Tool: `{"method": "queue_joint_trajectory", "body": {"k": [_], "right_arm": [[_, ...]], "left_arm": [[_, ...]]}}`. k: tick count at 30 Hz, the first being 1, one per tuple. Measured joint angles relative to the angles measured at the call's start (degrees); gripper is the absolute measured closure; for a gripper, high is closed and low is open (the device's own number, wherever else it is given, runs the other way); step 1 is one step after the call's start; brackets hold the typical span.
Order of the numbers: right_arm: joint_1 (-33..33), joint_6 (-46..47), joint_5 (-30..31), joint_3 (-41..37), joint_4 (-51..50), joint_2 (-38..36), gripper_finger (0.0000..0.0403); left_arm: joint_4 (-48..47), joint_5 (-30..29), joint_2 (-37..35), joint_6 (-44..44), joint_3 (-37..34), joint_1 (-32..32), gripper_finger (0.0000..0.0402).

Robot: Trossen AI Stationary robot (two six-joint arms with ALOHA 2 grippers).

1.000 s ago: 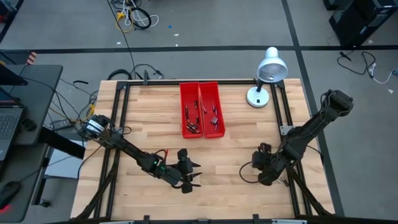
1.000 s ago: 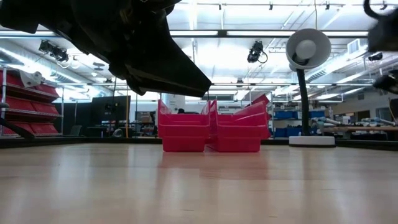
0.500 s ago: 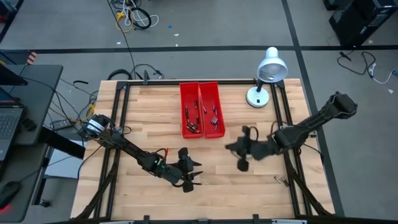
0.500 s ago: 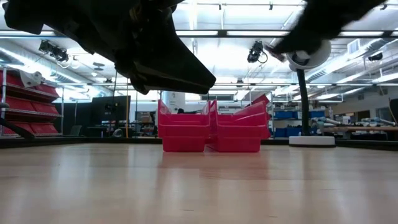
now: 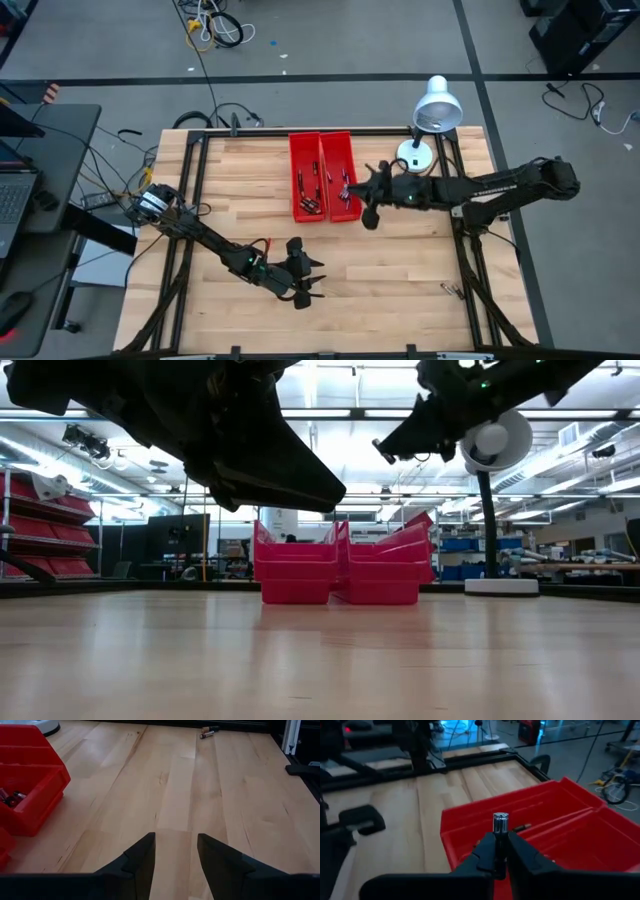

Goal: Sort batteries
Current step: Put the silver battery into the right red bin, then put the black battery into the left red bin

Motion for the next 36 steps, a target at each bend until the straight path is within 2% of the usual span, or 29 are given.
{"method": "queue_joint_trajectory", "body": {"k": [2,9,16,22,26,30,36], "right_arm": [[-1.51,0.02,-1.85,0.0,1.57,0.45,0.0371],[-4.46,0.56,-2.11,0.0,3.93,3.98,0.0356],[-6.48,0.37,-2.31,0.02,4.41,6.62,0.0303],[-6.43,0.31,-2.31,0.02,2.31,4.11,0.0261],[-4.18,0.92,-2.31,0.02,-3.57,-0.38,0.0259],[-1.39,5.29,-2.57,0.02,-13.43,-5.45,0.0266],[5.25,12.49,-6.4,0.02,-27.88,-9.44,0.0276]], "left_arm": [[0.0,0.0,0.0,0.0,0.0,0.0,0.0239],[0.0,-0.01,0.0,0.05,0.0,0.0,0.0239],[-0.52,0.0,0.0,0.14,0.0,0.0,0.0239],[-2.48,0.0,0.0,-0.74,0.02,-0.07,0.0239],[-4.49,0.04,0.0,-2.06,0.02,-0.17,0.0239],[-5.13,0.04,0.0,-2.18,0.02,-0.17,0.0239],[-4.68,0.04,0.0,-2.12,0.02,-0.17,0.0239]]}}
